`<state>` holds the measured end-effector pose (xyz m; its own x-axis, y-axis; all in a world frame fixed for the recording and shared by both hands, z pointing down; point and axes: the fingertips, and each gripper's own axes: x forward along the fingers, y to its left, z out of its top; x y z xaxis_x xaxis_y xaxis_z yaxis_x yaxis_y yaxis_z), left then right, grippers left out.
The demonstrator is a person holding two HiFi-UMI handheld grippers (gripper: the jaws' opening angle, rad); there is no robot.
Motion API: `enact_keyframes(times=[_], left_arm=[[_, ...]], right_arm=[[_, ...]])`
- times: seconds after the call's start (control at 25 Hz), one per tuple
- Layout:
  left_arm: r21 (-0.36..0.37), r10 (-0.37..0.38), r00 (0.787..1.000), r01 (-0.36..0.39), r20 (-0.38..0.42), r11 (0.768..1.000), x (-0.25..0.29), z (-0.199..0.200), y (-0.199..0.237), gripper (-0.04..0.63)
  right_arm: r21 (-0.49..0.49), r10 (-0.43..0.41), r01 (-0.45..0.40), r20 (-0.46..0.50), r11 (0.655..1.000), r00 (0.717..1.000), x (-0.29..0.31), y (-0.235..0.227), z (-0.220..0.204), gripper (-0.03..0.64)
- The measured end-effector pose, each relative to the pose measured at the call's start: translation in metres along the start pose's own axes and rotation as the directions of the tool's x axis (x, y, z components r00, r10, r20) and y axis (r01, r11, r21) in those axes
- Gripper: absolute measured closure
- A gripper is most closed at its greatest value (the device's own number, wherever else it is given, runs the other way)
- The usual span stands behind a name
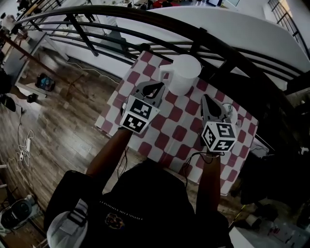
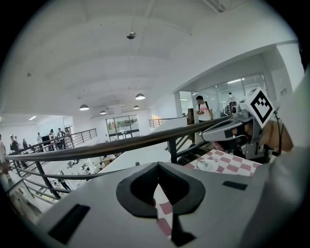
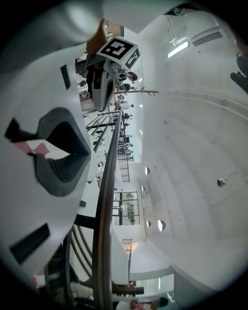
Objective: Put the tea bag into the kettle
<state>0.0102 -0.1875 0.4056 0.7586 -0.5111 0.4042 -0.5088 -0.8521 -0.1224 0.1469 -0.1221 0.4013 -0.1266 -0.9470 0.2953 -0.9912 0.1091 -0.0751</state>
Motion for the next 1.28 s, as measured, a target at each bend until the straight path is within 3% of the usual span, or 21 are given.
enact_keyframes(times=[0.4, 0.76, 1.08, 1.28], left_arm=[[-0.017, -0.001, 1.000, 0.001, -0.005, 1.000, 0.035, -0.006, 0.030, 0.598], [-0.036, 0.046, 0.997, -0.048, -0.055, 0.998, 0.079, -0.019, 0.061, 0.598], [-0.074, 0.072, 0.990, -0.081, -0.124, 0.994, 0.107, -0.038, 0.067, 0.598], [-0.091, 0.089, 0.989, -0.100, -0.119, 0.991, 0.112, -0.036, 0.068, 0.598]], right_arm=[[0.009, -0.047, 0.047, -0.035, 0.999, 0.998, 0.036, -0.021, 0.000, 0.604], [0.040, -0.066, 0.068, -0.062, 0.997, 0.996, 0.059, -0.036, -0.009, 0.604], [0.069, -0.045, 0.049, -0.063, 0.996, 0.997, 0.077, -0.048, -0.009, 0.604], [0.104, -0.025, 0.032, -0.065, 0.994, 0.998, 0.088, -0.054, -0.010, 0.604]])
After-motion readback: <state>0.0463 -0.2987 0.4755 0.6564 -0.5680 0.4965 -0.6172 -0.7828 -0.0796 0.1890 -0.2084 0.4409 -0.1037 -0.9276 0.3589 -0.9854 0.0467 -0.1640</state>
